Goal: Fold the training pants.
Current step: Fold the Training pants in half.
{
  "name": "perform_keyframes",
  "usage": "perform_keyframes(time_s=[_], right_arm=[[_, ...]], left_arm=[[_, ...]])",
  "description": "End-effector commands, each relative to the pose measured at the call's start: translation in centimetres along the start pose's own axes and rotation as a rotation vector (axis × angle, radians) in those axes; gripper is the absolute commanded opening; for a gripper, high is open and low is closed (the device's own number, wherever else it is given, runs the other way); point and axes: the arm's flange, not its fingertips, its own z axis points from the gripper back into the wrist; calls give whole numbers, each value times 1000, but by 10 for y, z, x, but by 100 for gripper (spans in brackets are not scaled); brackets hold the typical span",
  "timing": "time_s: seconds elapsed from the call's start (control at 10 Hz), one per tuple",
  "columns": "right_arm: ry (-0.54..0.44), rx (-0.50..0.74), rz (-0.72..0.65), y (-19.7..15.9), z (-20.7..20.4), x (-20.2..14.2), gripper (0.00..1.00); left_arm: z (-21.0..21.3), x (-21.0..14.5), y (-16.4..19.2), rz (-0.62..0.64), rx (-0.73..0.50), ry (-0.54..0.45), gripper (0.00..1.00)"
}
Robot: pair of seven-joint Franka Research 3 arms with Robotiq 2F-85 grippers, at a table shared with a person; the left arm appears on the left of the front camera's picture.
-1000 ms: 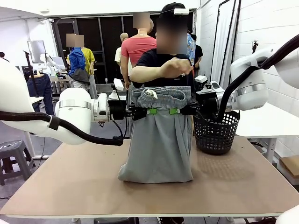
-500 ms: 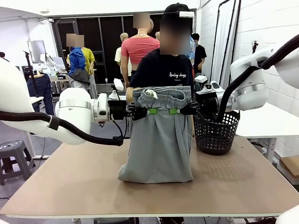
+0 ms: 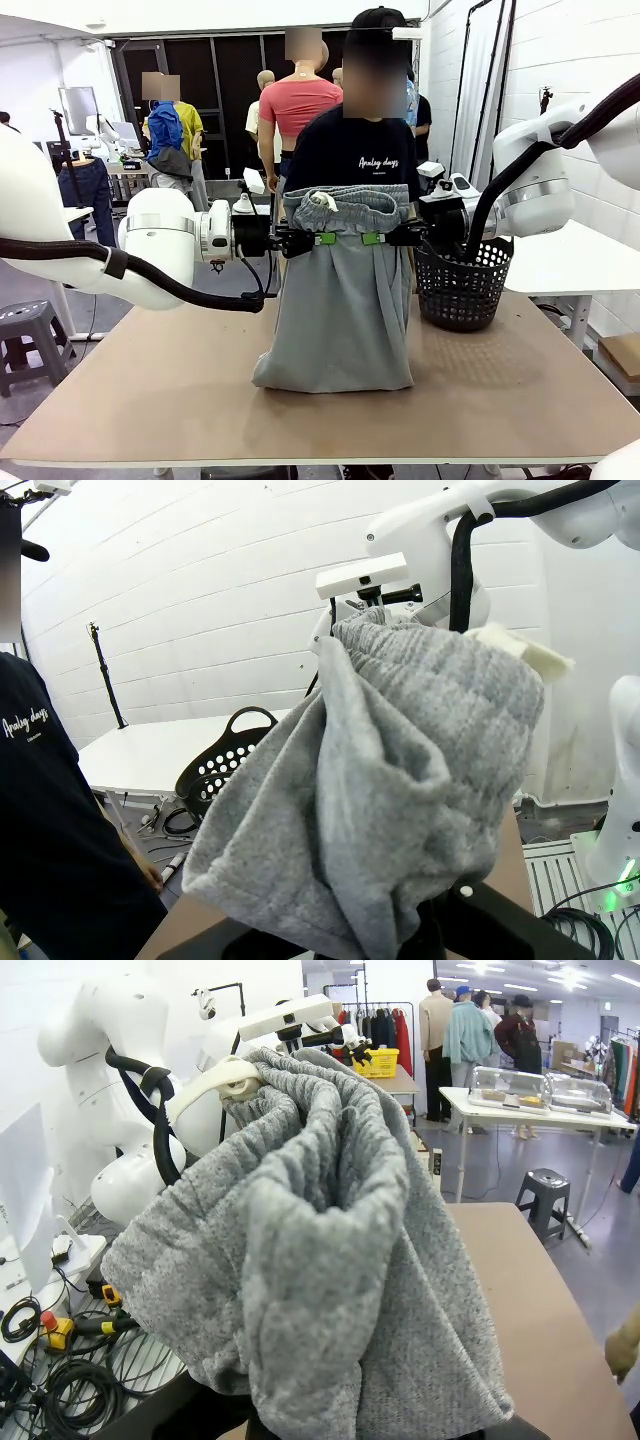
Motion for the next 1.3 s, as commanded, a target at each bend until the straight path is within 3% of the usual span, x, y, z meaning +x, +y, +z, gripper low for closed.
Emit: perform_keyframes(time_s=[0.0, 1.2], right_arm=[[-5, 0, -5, 1, -1, 0, 0], [-5, 0, -5, 1, -1, 0, 0]], left_arm=[[-1, 1, 0, -1, 2, 2, 0], [-1, 1, 0, -1, 2, 2, 0]])
